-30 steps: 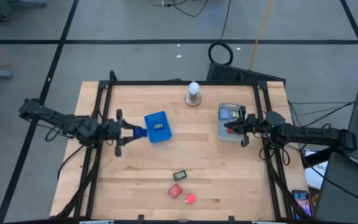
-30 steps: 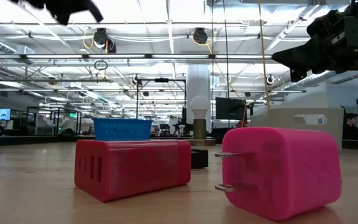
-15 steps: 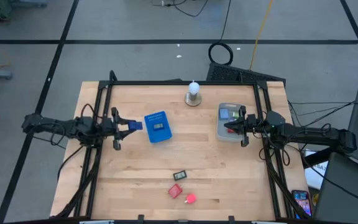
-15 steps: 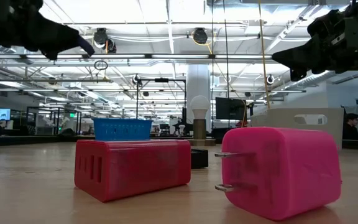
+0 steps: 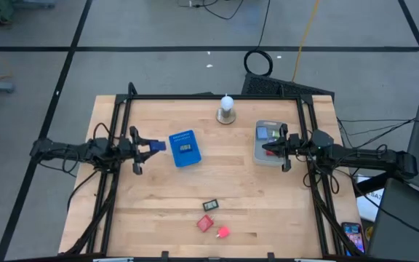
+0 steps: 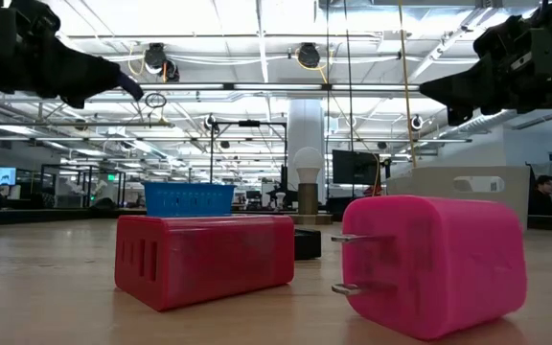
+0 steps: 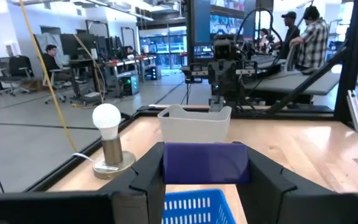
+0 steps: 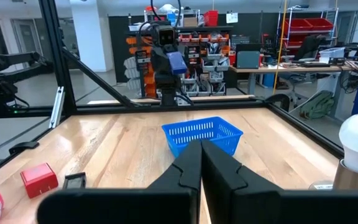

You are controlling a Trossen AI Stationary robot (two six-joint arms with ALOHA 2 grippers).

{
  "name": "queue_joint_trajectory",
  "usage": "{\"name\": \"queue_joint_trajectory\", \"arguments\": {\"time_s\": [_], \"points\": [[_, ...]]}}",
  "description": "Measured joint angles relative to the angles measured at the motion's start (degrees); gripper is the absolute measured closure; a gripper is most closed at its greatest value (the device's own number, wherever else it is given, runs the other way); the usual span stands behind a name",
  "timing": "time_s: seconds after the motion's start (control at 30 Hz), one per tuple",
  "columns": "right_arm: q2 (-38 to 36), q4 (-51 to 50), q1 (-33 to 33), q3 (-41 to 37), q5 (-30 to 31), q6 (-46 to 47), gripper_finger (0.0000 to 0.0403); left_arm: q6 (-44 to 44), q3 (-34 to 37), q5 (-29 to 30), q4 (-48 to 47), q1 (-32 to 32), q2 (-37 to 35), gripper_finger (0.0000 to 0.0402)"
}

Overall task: Pick & Place Office items
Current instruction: Put the blue digital clock into the blue bin

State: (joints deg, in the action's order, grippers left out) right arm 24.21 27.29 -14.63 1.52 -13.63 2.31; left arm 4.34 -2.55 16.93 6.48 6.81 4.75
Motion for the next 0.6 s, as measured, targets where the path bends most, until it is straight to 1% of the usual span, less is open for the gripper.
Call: {"name": "queue_joint_trajectory", "arguments": {"time_s": [0.1,0.13,0.2,0.3,0.4,0.53,0.6], "points": [[0.3,0.0,0.0,0.0,0.0,-0.2,0.0403,-2.2,0.0,0.2,3.5,-0.8,0.2,0.0251],[0.3,0.0,0.0,0.0,0.0,-0.4,0.0403,-3.6,-0.2,1.2,4.8,-1.2,0.6,0.0251],[0.3,0.1,0.0,0.0,0.0,-1.3,0.0403,-6.4,-2.3,3.4,4.4,-2.1,2.3,0.0251],[0.4,0.3,0.0,0.0,0.0,-1.6,0.0403,-7.6,-7.5,4.2,1.9,-3.2,7.3,0.0251],[0.4,0.3,0.0,0.0,0.0,-1.6,0.0403,-7.9,-14.5,4.2,-2.3,-4.3,16.3,0.0251],[0.4,0.3,0.0,0.0,0.0,-1.5,0.0403,-9.8,-26.2,4.2,-11.8,-6.7,32.4,0.0251],[0.4,0.3,0.0,0.0,0.0,-1.5,0.0403,-10.1,-31.7,3.1,-17.5,-8.2,40.8,0.0251]]}}
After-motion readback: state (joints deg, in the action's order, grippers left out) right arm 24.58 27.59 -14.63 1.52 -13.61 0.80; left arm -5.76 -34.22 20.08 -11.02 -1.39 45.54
